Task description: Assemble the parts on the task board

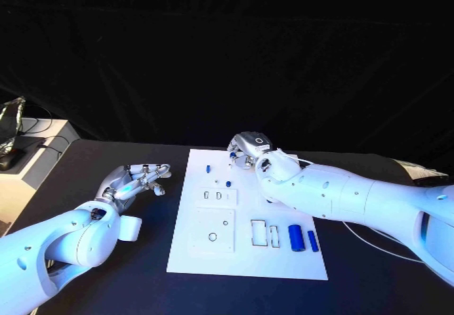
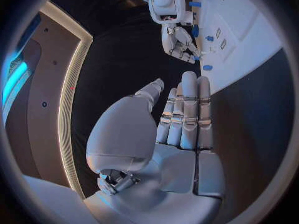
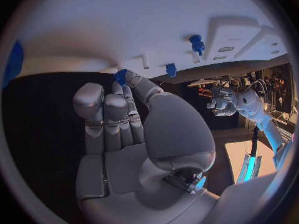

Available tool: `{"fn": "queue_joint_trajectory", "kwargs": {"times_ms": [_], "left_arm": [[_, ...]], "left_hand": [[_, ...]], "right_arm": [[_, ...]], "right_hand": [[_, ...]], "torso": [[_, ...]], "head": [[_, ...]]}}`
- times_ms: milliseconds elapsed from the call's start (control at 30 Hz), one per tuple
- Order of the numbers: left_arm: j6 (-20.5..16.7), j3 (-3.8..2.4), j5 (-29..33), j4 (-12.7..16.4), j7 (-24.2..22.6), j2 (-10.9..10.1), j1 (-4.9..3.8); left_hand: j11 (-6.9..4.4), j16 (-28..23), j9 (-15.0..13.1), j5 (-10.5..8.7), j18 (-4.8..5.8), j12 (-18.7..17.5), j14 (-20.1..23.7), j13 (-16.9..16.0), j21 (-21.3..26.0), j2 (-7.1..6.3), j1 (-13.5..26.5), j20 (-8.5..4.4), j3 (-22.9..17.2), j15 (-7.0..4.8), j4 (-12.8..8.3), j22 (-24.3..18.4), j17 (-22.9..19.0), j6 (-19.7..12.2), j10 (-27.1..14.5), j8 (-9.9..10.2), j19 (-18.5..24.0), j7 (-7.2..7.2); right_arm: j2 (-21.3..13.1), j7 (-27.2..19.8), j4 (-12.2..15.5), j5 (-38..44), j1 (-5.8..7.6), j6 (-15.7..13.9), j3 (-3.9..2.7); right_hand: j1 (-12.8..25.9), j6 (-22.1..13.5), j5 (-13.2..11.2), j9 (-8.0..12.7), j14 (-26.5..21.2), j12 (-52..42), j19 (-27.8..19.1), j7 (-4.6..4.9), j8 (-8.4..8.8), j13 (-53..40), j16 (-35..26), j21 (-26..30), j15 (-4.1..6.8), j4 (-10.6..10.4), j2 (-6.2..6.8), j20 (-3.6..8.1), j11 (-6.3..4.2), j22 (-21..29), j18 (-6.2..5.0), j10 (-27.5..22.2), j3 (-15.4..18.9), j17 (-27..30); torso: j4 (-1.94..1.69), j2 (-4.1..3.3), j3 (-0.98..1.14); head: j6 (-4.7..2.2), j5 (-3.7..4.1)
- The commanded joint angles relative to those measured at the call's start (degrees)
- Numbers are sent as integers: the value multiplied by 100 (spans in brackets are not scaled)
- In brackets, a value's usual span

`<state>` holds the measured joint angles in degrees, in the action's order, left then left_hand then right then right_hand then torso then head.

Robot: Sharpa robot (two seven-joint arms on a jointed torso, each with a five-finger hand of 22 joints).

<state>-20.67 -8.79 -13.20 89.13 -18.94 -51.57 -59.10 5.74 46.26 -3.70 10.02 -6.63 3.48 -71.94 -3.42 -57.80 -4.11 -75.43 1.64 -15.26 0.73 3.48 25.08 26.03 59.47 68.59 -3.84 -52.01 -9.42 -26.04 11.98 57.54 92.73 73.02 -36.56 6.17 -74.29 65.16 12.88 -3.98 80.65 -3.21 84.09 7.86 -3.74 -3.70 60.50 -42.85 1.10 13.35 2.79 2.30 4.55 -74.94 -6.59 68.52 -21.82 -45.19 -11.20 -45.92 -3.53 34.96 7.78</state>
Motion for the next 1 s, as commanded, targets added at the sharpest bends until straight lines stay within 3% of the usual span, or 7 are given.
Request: {"fn": "queue_joint_trajectory", "kwargs": {"times_ms": [33,367,800,933,1000], "left_arm": [[79,-5,-10,7,-12,2,-4],[84,-5,-10,3,-4,-2,-4],[83,-5,-10,-8,2,-4,-4],[82,-5,-10,-19,1,-4,-4],[82,-5,-10,-27,0,-4,-4]], "left_hand": [[-19,27,0,-34,-103,-9,21,-3,-32,27,-2,10,2,2,-30,-5,-5,-37,-41,23,48,3],[-19,27,0,-34,-103,-9,21,-3,-32,27,-2,10,2,2,-30,-5,-5,-37,-41,23,48,3],[-15,33,0,-33,-105,-9,24,-3,-37,28,-2,12,8,5,-28,-13,-12,-45,-51,22,49,0],[-15,33,0,-33,-105,-9,24,-3,-37,28,-2,12,8,5,-28,-13,-12,-45,-51,22,49,0],[-15,33,0,-33,-105,-9,24,-3,-37,28,-2,12,8,5,-28,-13,-12,-45,-51,22,49,0]], "right_arm": [[3,-70,-55,-108,-14,140,8],[-9,-97,-57,-148,-14,79,8],[-55,-151,-7,-211,-15,-52,9],[-98,-248,53,-319,-16,-238,9],[-144,-346,122,-443,-16,-354,8]], "right_hand": [[73,-69,-24,4,14,-21,216,3,18,29,-156,291,-52,-80,114,-78,56,-310,-321,-184,-28,196],[-27,-115,8,1,48,-17,291,4,19,31,-214,781,-77,-347,321,-127,102,-127,-413,-362,-53,462],[-30,-122,33,1,41,-17,292,6,19,31,-204,832,-82,-390,372,-130,110,-113,-423,-394,-25,504],[-36,-234,32,7,38,-23,290,-10,17,27,-204,929,-106,-460,443,-149,142,-74,-448,-573,148,541],[-55,-397,134,5,36,-34,291,-26,2,22,-205,1007,-117,-544,487,-166,158,-33,-471,-705,495,566]], "torso": [[-8,1,0],[-2,-7,5],[-3,-9,5],[-6,-10,5],[-9,-10,4]], "head": [[6,7],[-5,11],[-9,10],[-19,15],[-20,15]]}}
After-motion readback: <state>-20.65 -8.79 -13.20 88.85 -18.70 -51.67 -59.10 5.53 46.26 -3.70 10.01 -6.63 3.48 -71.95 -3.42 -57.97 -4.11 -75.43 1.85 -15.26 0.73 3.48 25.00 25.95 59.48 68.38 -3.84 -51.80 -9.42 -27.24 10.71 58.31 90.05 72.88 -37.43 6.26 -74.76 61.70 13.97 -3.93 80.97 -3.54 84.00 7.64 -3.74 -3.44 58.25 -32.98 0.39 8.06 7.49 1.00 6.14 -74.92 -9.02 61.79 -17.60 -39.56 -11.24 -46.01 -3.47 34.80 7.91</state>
